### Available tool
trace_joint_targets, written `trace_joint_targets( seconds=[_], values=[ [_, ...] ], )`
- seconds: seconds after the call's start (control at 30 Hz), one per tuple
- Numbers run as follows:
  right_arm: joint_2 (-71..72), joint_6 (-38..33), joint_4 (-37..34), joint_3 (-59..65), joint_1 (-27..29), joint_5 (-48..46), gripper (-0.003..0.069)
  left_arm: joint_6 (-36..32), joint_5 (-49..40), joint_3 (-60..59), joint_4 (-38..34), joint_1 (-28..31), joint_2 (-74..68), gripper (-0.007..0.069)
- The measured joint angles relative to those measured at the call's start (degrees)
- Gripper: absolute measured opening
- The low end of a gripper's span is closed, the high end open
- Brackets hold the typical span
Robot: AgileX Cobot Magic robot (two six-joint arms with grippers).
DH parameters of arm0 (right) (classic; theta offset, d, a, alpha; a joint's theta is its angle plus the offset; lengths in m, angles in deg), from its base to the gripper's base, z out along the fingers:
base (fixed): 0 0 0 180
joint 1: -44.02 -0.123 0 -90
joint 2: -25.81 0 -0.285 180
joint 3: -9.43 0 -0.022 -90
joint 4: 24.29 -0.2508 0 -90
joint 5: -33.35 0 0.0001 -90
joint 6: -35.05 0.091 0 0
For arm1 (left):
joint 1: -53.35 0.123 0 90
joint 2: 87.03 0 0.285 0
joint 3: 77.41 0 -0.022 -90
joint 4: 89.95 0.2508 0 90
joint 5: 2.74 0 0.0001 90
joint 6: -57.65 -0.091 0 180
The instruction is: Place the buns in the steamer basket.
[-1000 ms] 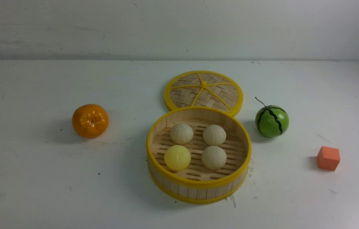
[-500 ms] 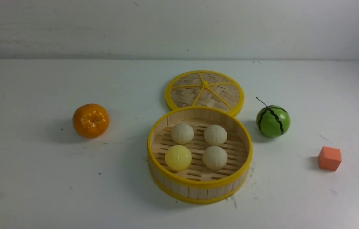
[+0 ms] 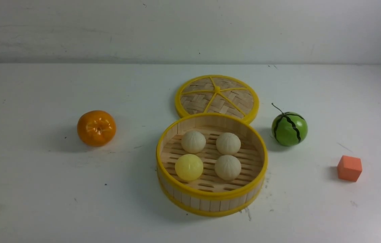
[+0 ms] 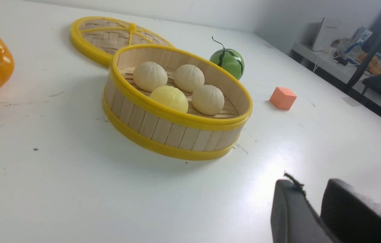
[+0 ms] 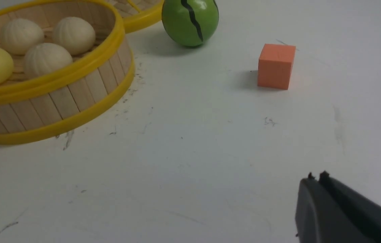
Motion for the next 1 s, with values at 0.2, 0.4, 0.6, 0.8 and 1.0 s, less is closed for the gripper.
trace_joint_targets(
  seconds=[0.2,0.4,0.6,0.8,1.0],
  values=[
    [0.0,0.0,0.0,0.0,0.0,0.1,-0.001,0.5,4.5,-0.5,4.1,8.2,0.0,0.0127],
    [0.0,0.0,-0.1,0.0,0.0,0.1,-0.0007,1.6,1.5,-2.5,4.0,27.0,0.0,-0.0013],
    [0.0,0.0,-0.1,0.0,0.0,0.2,-0.0001,1.6,-6.0,-6.8,0.9,29.7,0.0,-0.0013],
    [0.0,0.0,-0.1,0.0,0.0,0.2,0.0001,1.6,-5.9,-6.8,-0.1,29.2,0.0,-0.0013],
    [0.0,0.0,-0.1,0.0,0.0,0.2,0.0003,1.6,-5.8,-6.8,-0.1,29.2,0.0,-0.0013]
  ],
)
